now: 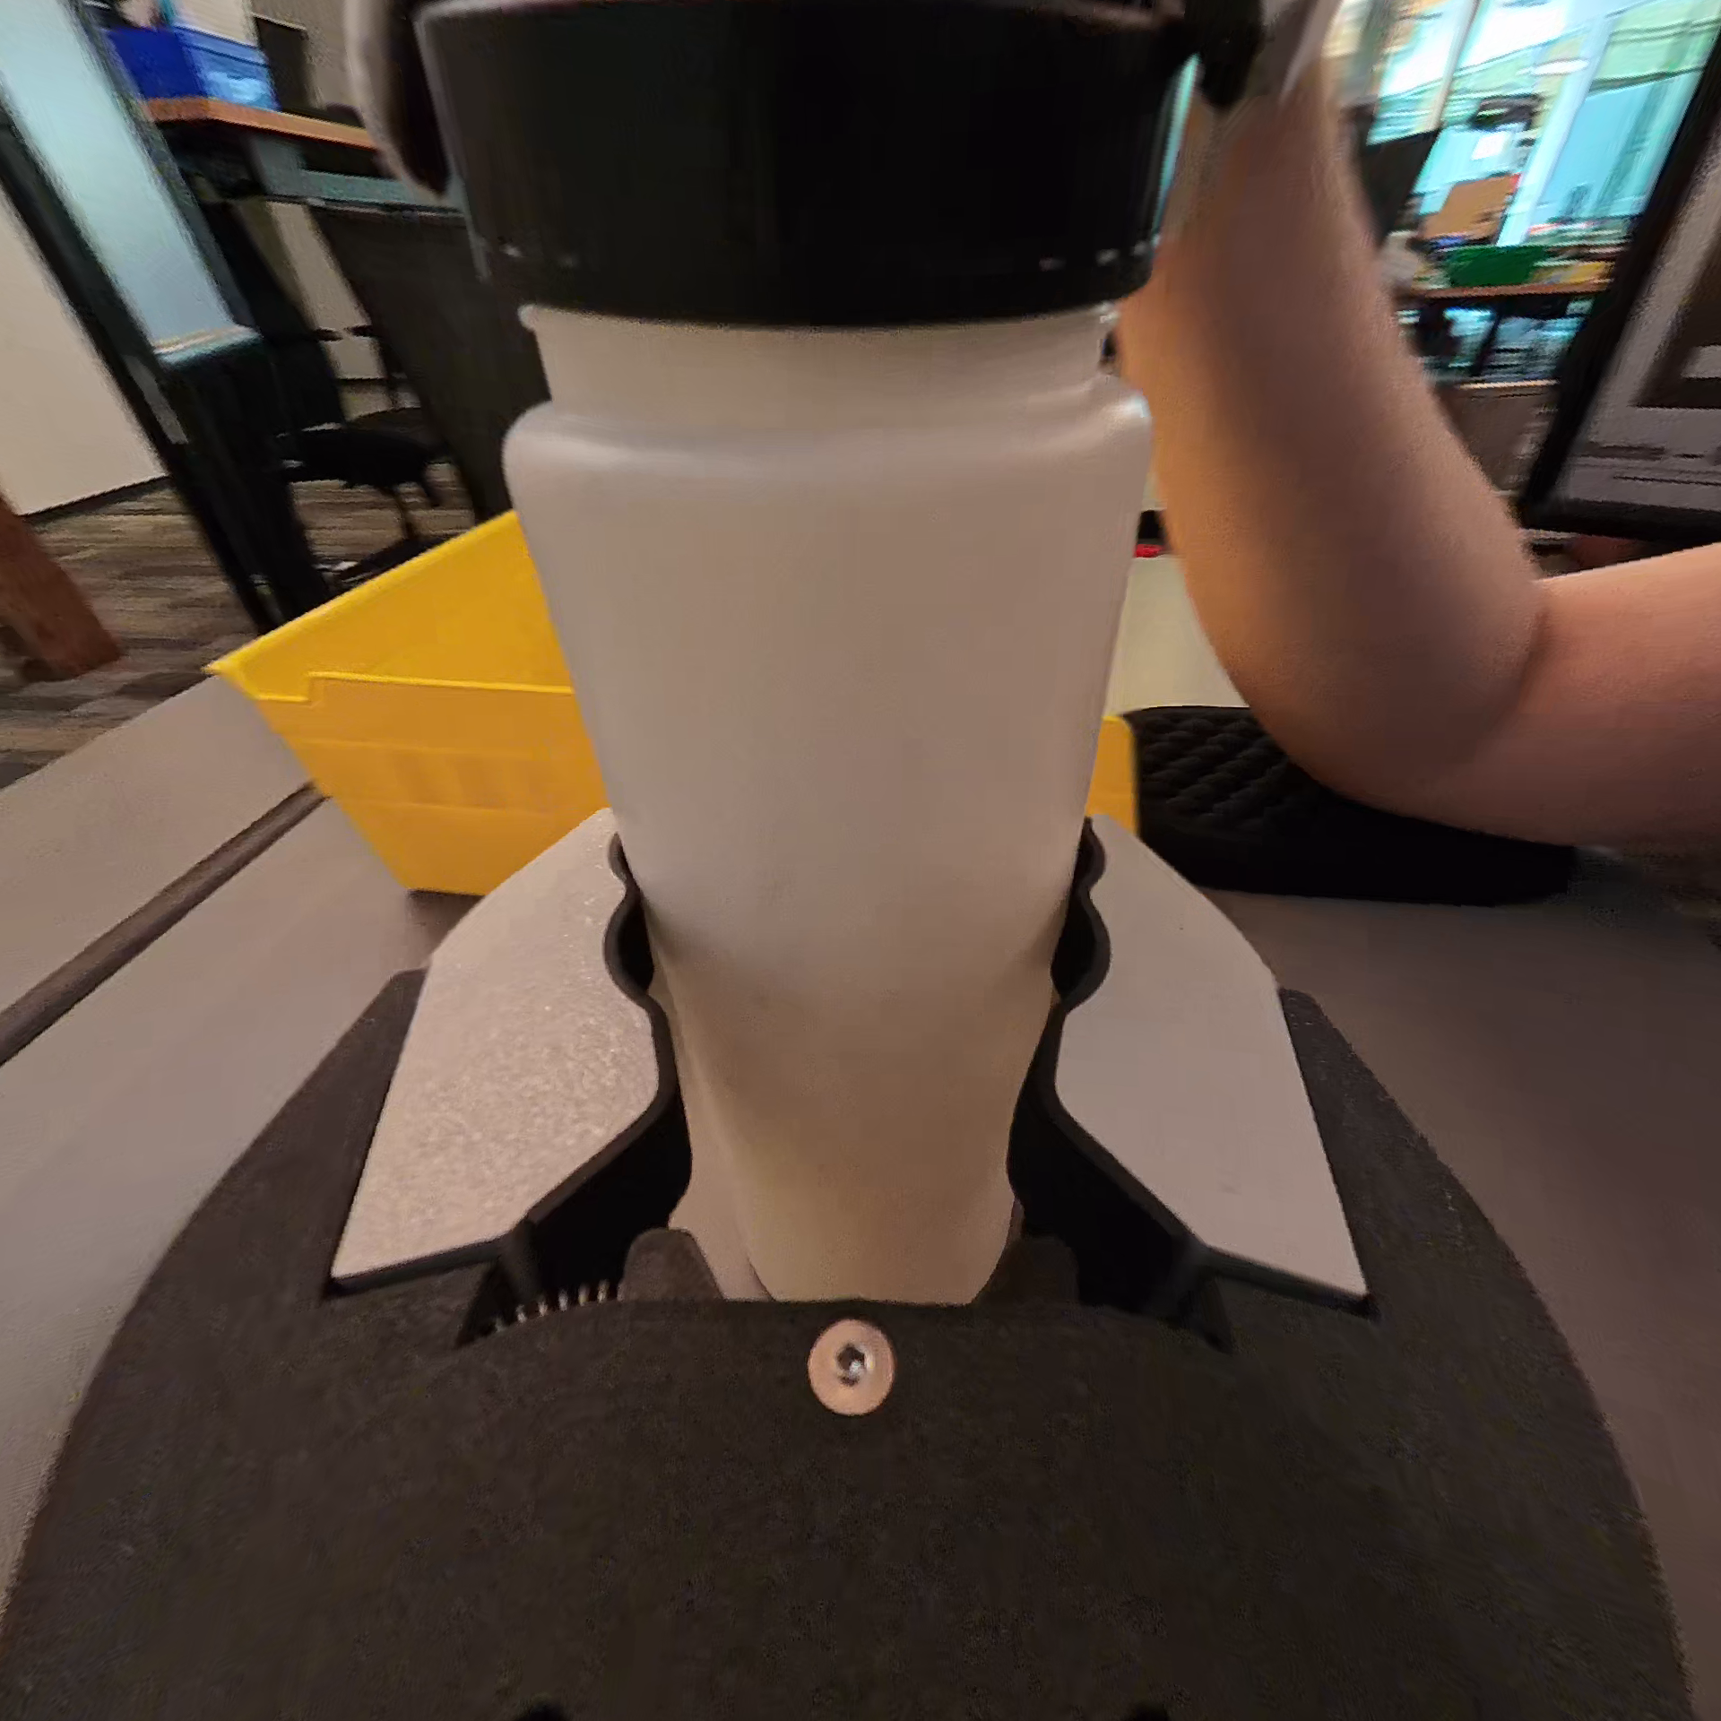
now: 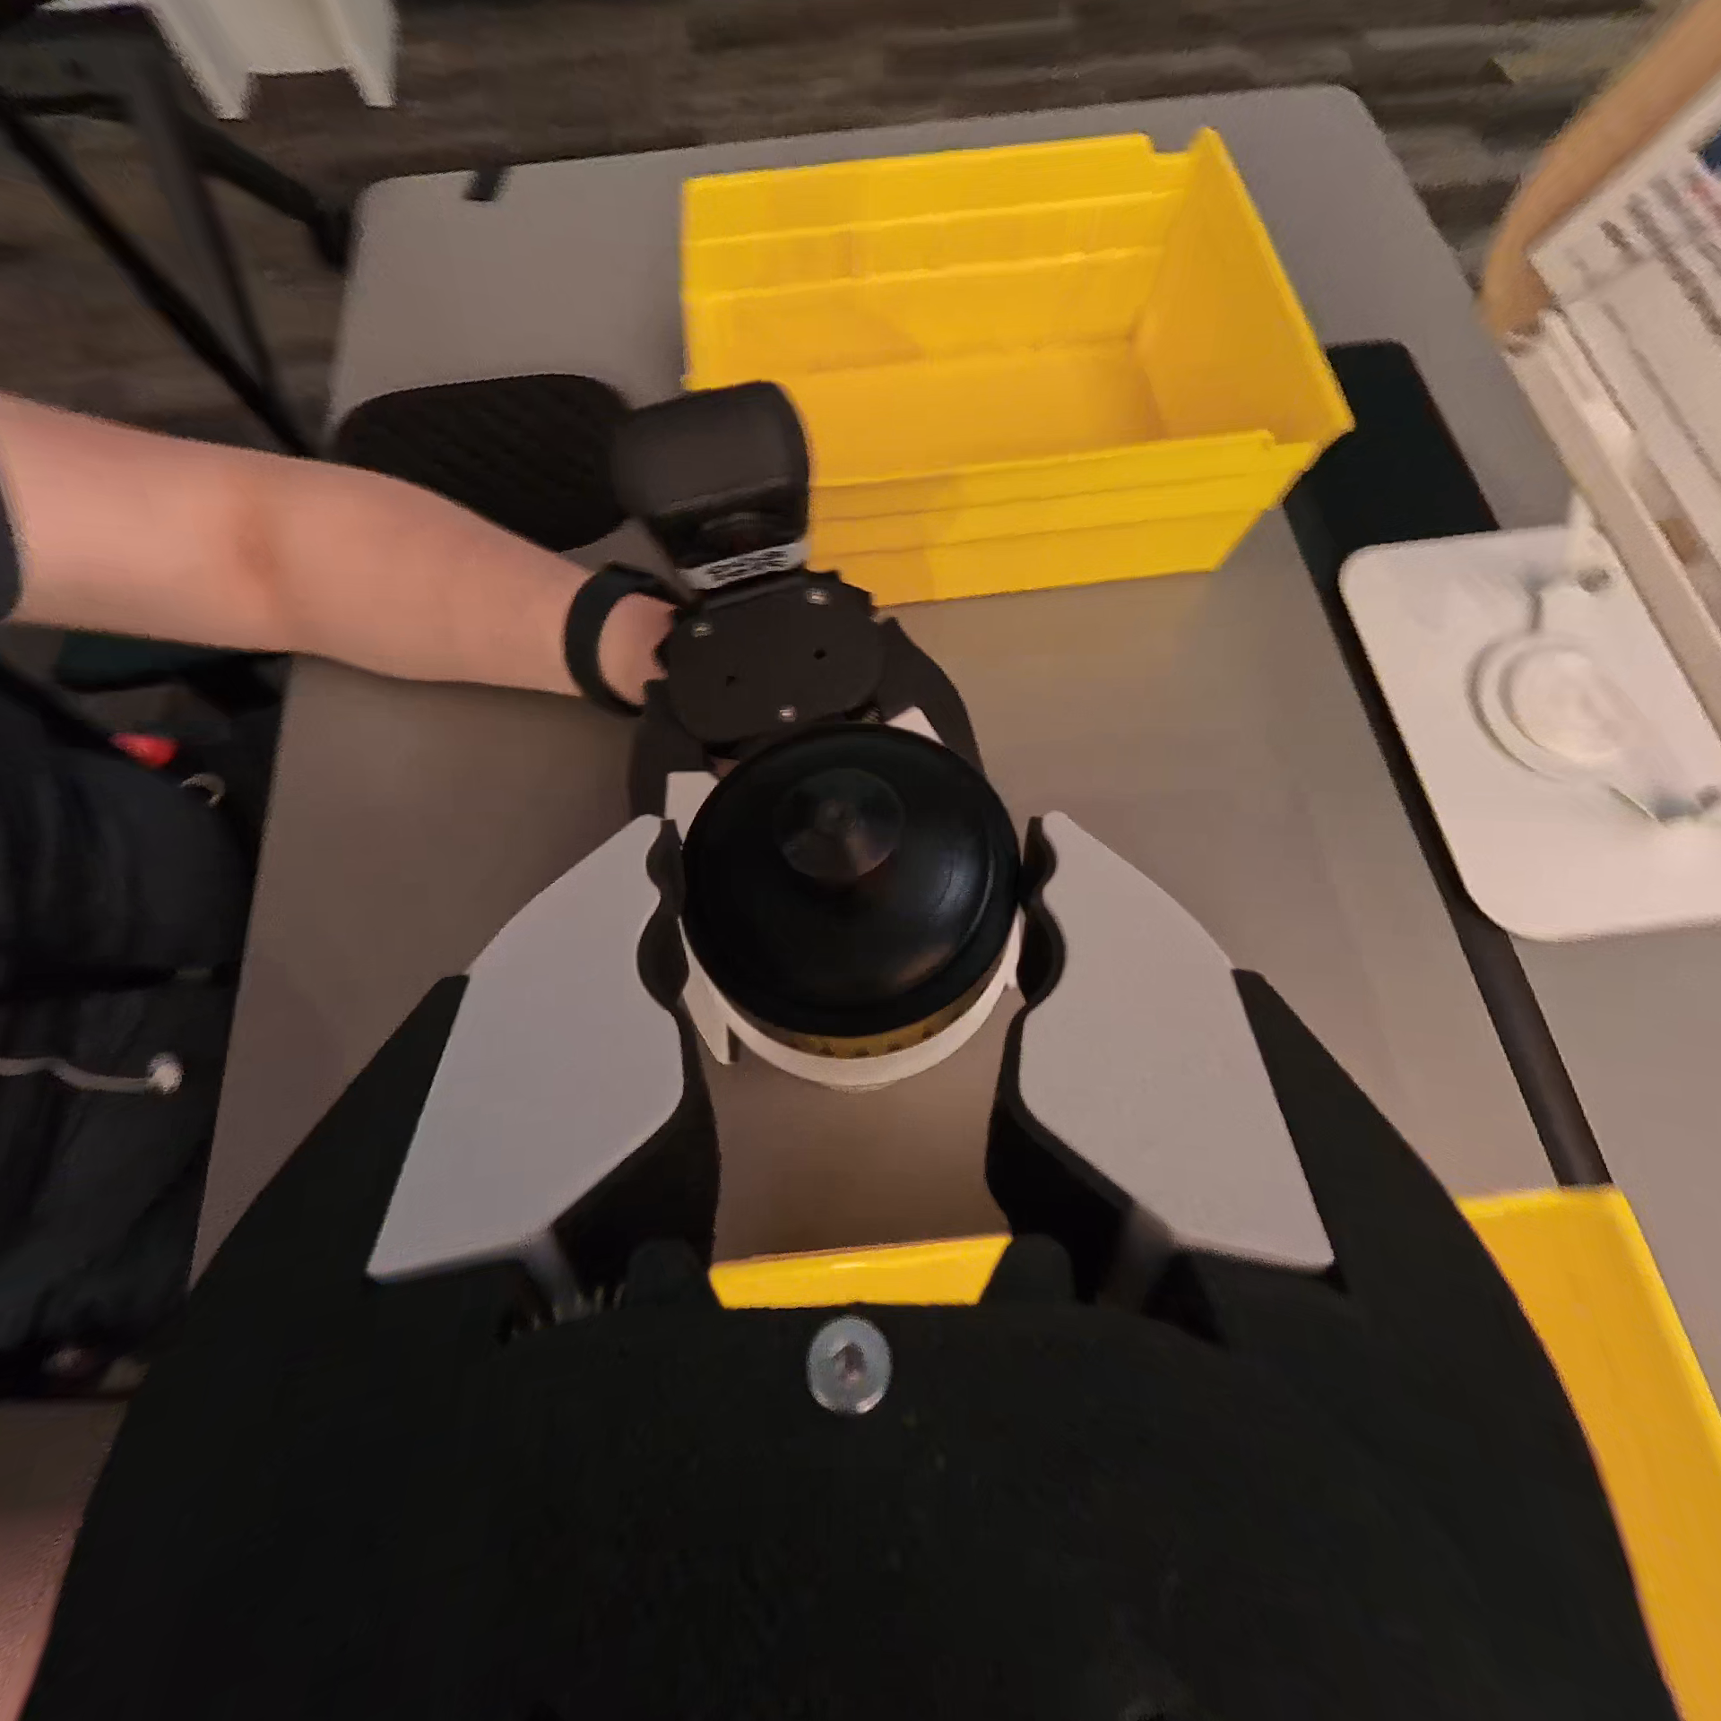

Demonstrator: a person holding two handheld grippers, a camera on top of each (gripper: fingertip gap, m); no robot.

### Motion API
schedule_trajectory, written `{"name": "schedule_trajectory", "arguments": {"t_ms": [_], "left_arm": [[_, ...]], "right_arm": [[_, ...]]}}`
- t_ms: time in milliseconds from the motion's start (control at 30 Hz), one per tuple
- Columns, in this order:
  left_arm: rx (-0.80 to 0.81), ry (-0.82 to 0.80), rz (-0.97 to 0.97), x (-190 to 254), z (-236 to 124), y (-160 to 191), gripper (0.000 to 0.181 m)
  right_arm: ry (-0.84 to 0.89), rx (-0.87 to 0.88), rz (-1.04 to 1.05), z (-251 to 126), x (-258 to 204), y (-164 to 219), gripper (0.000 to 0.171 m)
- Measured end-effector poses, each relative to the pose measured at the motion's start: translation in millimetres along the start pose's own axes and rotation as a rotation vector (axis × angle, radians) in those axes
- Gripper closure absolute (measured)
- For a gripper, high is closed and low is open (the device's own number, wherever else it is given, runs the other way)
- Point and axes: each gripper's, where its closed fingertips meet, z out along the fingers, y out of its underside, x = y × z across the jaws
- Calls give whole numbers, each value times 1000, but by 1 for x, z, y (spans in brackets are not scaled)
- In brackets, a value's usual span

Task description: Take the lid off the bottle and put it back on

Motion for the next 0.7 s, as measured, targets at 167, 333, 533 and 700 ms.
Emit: {"name": "schedule_trajectory", "arguments": {"t_ms": [167,333,533,700], "left_arm": [[13,186,35,32,3,-1,95],[46,332,39,55,-3,-2,95],[29,266,51,45,0,-1,94],[7,153,41,25,3,0,95]], "right_arm": [[-263,91,-149,-8,-33,4,100],[-517,214,-208,-11,-58,4,100],[-526,267,-203,-13,-51,3,100],[-357,209,-181,-12,-33,5,100]]}}
